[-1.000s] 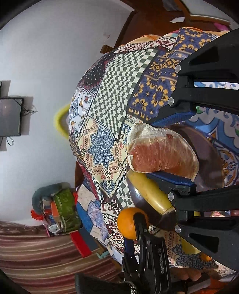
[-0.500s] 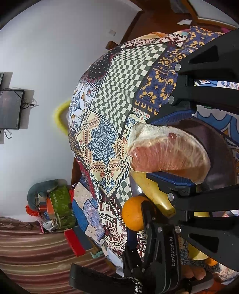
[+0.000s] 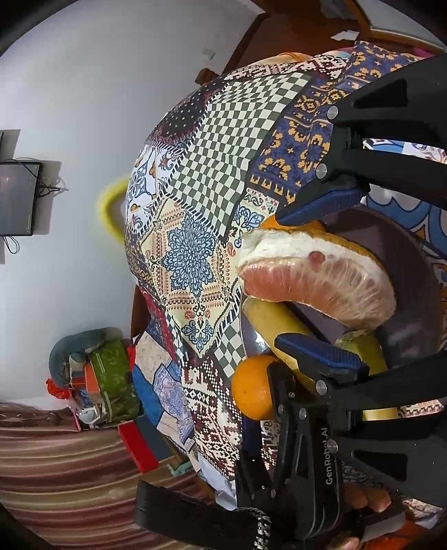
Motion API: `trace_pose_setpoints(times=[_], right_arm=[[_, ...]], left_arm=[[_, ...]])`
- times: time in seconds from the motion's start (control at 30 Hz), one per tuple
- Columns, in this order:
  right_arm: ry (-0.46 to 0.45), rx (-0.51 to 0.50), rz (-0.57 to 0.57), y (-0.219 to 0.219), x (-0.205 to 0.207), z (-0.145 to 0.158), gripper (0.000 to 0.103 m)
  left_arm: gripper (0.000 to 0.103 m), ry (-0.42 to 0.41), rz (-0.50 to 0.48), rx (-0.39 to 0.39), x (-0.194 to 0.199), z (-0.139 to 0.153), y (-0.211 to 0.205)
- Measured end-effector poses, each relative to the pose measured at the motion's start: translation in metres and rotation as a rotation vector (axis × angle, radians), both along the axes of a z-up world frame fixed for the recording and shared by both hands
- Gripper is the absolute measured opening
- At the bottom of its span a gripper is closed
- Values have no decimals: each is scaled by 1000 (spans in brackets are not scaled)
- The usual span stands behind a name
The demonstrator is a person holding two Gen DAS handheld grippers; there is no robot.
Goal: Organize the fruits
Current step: 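Set the pomelo segment on the plate with the right tool while the left tool places the orange there, then grasp a yellow corn cob with the left tool while the right tool reaches for a small mandarin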
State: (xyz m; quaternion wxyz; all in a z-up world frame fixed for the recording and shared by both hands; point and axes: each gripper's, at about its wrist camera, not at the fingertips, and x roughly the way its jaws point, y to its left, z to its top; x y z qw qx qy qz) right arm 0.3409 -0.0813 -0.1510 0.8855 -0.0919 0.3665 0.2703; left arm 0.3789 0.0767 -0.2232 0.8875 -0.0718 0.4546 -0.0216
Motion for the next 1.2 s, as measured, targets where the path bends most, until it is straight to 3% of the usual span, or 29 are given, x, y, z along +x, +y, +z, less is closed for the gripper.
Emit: trace_pose_setpoints(times=[0.1, 0.5, 0.8, 1.2], right_arm=[[-11, 5, -25, -5, -1, 2, 73], [-10, 25, -54, -22, -15, 12, 74], [-52, 1, -69, -31, -41, 24, 73], [-45, -8, -80, -45, -81, 26, 73]], left_arm=[[66, 10, 1, -2, -2, 1, 0], [66, 41, 9, -1, -13, 8, -1], [67, -45, -25, 76, -41, 45, -15], [70, -78, -35, 90, -85, 73, -22]])
